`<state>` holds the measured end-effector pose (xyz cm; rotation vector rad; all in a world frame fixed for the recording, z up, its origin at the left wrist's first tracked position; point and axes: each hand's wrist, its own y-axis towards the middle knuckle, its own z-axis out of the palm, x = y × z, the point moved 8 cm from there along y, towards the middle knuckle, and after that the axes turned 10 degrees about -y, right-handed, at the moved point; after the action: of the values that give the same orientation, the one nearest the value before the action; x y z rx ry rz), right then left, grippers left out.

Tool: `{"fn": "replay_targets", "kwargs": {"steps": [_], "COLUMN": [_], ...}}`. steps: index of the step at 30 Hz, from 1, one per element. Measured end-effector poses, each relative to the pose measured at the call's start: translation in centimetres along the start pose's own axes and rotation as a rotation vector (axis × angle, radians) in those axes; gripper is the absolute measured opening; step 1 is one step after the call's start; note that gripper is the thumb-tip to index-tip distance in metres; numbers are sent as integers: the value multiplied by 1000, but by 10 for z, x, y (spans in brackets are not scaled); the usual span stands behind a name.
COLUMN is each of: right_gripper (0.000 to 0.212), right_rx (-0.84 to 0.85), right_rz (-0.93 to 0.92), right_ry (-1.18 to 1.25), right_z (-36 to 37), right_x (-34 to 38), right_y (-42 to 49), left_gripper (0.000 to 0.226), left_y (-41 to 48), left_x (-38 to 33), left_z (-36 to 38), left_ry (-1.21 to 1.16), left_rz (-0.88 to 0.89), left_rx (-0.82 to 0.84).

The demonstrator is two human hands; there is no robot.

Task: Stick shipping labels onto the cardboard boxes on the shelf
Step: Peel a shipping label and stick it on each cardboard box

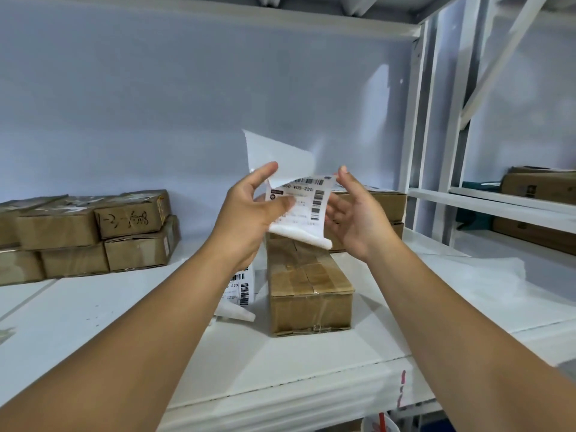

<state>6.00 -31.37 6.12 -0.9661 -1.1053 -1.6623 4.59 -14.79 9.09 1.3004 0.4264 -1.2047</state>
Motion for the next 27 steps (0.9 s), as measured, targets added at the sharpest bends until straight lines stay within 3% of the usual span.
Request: {"fn": "replay_targets", "kwargs": {"steps": [4, 8, 11, 14, 18, 22, 25, 27], "right_gripper": [53, 14, 10, 11, 14, 7, 21, 43], "right_rx": [50, 2, -44, -192, -418, -479, -618, -677], "right_rz": [-16, -54, -81, -118, -252, -266, -252, -230], "right_ry": [-11, 15, 7, -13, -175, -271, -317, -445], "right_z": [4, -4, -8, -21, -40, -46, -67, -82], "right_x": [-2, 0, 1, 6, 14, 14, 22, 33], "right_y": [0, 4, 7, 4, -3, -13, -24, -31], "left_gripper": [56, 53, 55, 49, 20, 8, 10, 11], "left_y": [-3, -3, -2, 0, 5, 5, 3, 2], "left_x": [14, 17, 18, 19, 21, 24, 23, 24], "left_z": [9, 9, 8, 4, -7, -14, -11, -9], "left_ry": [-116, -129, -123, -133, -172, -241, -270, -261], "left_rz": [-112, -145, -139, -145, -158, -197, -201, -208], "left_rx": [77, 98, 103, 99, 9, -65, -61, -40]}}
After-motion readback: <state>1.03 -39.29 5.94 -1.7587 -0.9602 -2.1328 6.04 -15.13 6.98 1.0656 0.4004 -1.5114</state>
